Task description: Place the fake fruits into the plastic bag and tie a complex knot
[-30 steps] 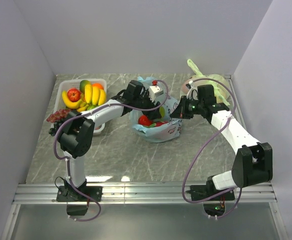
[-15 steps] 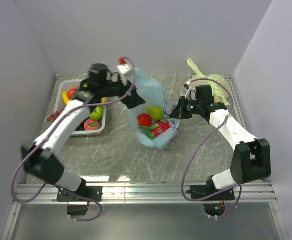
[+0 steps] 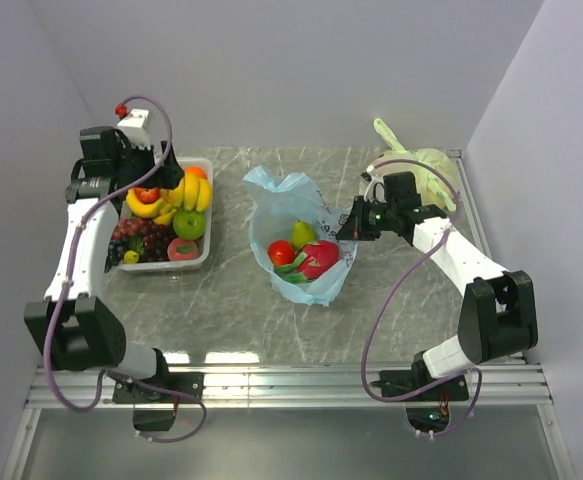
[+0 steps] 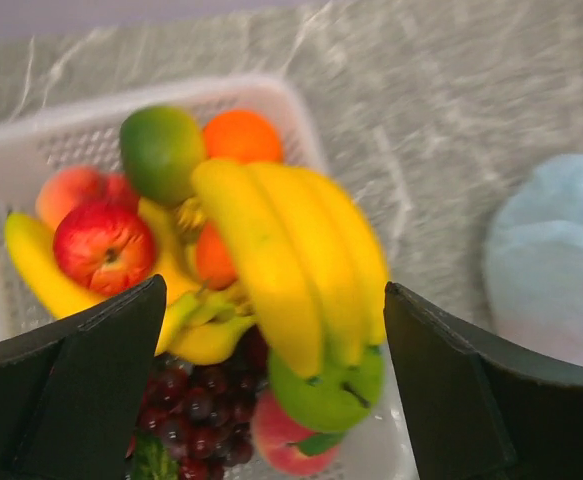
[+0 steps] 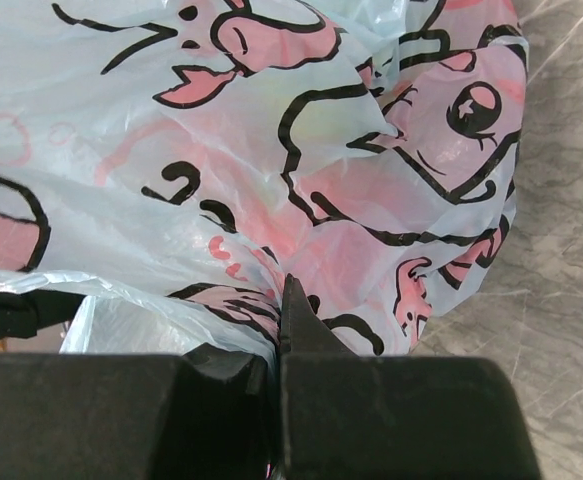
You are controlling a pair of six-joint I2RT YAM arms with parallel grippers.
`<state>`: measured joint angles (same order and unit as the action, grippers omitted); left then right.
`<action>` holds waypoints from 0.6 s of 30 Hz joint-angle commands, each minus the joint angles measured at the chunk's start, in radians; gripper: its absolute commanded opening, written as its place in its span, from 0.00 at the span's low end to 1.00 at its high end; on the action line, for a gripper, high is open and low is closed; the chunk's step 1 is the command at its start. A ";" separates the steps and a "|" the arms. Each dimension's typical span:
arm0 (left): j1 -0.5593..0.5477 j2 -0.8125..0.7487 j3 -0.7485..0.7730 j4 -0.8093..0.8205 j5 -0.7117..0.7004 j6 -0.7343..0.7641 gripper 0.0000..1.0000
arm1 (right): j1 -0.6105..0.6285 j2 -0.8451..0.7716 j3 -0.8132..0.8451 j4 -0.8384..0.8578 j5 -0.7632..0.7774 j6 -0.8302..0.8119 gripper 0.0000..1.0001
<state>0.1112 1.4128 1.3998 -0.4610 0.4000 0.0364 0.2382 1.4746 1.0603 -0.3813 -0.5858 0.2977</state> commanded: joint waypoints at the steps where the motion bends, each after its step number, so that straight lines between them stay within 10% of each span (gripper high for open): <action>1: 0.028 0.076 0.028 -0.031 -0.144 0.028 0.94 | 0.012 0.009 0.046 0.018 0.007 -0.014 0.00; 18: 0.097 0.475 0.269 -0.044 -0.345 0.039 0.89 | 0.012 -0.014 0.023 0.019 0.014 -0.019 0.00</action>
<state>0.2123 1.8706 1.6203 -0.5041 0.0731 0.0513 0.2428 1.4822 1.0615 -0.3817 -0.5831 0.2935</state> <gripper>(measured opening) 0.892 0.006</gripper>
